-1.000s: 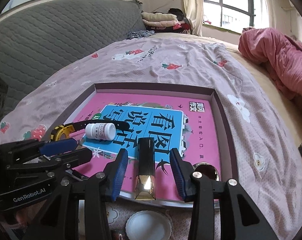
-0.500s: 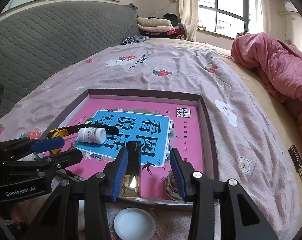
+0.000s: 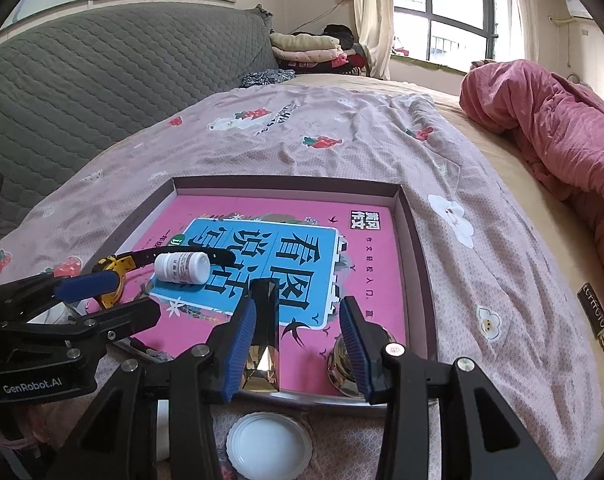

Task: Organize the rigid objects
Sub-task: 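Withdraw both open tools back from the tray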

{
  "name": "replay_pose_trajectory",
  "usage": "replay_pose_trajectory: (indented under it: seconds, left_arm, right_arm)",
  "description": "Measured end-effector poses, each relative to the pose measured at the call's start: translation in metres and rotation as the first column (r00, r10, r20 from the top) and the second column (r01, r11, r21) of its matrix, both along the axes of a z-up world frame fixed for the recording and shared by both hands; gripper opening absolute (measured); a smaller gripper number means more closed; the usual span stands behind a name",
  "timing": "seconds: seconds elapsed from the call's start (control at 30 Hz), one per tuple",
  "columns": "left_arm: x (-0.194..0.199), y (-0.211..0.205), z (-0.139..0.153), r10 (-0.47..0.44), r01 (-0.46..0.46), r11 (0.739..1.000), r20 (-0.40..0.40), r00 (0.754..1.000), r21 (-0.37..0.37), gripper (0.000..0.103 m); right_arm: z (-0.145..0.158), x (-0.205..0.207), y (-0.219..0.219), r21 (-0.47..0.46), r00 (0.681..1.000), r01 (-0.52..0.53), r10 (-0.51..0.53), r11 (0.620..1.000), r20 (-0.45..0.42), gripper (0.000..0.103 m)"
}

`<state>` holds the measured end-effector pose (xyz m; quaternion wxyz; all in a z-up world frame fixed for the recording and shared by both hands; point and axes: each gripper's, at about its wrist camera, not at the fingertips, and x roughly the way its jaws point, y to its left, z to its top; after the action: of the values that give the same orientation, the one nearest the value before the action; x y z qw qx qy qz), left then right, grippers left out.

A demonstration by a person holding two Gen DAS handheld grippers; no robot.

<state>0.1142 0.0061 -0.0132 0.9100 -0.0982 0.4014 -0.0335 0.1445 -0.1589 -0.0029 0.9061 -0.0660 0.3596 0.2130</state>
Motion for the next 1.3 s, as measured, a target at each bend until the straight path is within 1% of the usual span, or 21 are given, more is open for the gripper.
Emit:
replay_pose_trajectory:
  seconds: [0.07, 0.13, 0.17, 0.2, 0.47, 0.57, 0.83, 0.97, 1.1, 1.3]
  left_arm:
    - [0.0, 0.0, 0.001, -0.004, 0.004, 1.0, 0.001, 1.0, 0.0, 0.069]
    - [-0.001, -0.001, 0.001, -0.006, 0.006, 1.0, 0.002, 1.0, -0.002, 0.07]
    - [-0.001, -0.001, 0.002, -0.007, 0.007, 1.0, 0.003, 1.0, 0.0, 0.07]
    - [-0.002, -0.001, 0.002, -0.009, 0.009, 1.0, 0.002, 1.0, 0.0, 0.07]
    - [-0.012, -0.001, 0.006, -0.02, 0.019, 1.0, 0.015, 1.0, 0.021, 0.071]
    - [-0.017, -0.002, 0.007, -0.024, 0.023, 0.999, 0.016, 1.0, 0.027, 0.076]
    - [-0.027, -0.002, 0.01, -0.012, 0.011, 0.999, 0.022, 1.0, 0.045, 0.076]
    - [-0.03, -0.003, 0.011, -0.011, 0.01, 0.998, 0.024, 1.0, 0.055, 0.077]
    - [-0.034, -0.005, 0.014, -0.018, 0.016, 0.998, 0.03, 0.999, 0.064, 0.077]
    - [-0.041, -0.004, 0.016, -0.01, 0.009, 0.999, 0.028, 1.0, 0.052, 0.077]
  right_arm:
    - [0.0, 0.0, 0.0, 0.002, 1.0, -0.001, 0.001, 1.0, 0.0, 0.044]
    - [0.0, 0.0, 0.0, 0.001, 1.0, 0.002, -0.002, 1.0, 0.0, 0.049]
    - [0.0, 0.0, -0.001, 0.003, 1.0, 0.002, -0.002, 1.0, 0.001, 0.053]
    - [0.001, -0.001, -0.001, 0.005, 1.0, 0.003, -0.003, 1.0, 0.002, 0.054]
    - [0.007, -0.011, -0.004, 0.004, 1.0, -0.007, 0.007, 1.0, 0.023, 0.055]
    - [0.01, -0.017, -0.003, -0.01, 0.999, -0.011, 0.012, 1.0, 0.04, 0.055]
    - [0.012, -0.023, -0.008, -0.002, 0.999, 0.003, -0.003, 1.0, 0.039, 0.055]
    - [0.014, -0.025, -0.013, 0.006, 0.999, 0.018, -0.018, 1.0, 0.042, 0.062]
    - [0.016, -0.026, -0.016, 0.011, 0.998, 0.03, -0.031, 0.999, 0.046, 0.063]
    - [0.02, -0.031, -0.017, 0.003, 0.998, 0.036, -0.036, 0.999, 0.057, 0.063]
